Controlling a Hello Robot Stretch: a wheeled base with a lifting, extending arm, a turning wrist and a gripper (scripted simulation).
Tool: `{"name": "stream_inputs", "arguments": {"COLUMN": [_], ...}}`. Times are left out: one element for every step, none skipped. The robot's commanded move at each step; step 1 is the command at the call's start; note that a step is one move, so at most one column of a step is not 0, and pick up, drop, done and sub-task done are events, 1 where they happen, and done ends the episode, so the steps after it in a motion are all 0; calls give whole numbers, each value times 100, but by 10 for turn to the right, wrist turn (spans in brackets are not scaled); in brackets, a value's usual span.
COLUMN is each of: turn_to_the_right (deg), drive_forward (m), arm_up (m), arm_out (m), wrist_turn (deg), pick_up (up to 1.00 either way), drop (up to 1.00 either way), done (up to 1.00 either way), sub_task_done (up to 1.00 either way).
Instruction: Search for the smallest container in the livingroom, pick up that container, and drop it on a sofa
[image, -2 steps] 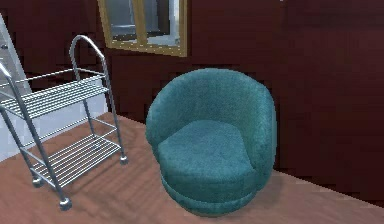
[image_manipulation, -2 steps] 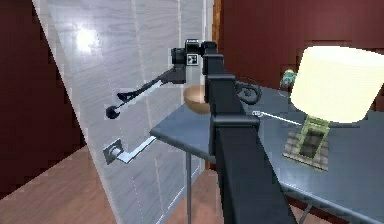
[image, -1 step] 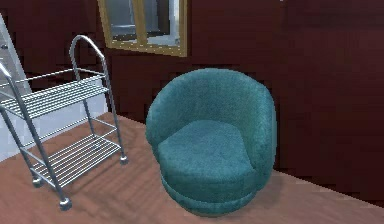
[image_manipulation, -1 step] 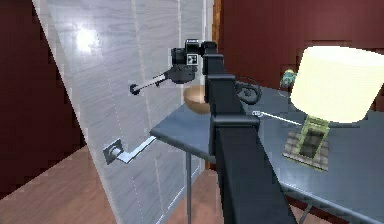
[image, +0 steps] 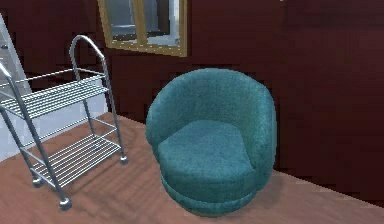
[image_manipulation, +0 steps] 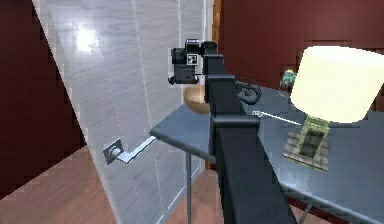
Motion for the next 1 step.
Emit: {"name": "stream_inputs", "arguments": {"turn_to_the_right": [0], "drive_forward": [0], "arm_up": [0], "arm_out": [0], "wrist_turn": [210], "pick_up": [0], "drop": [0], "done": [0], "sub_task_done": [0]}}
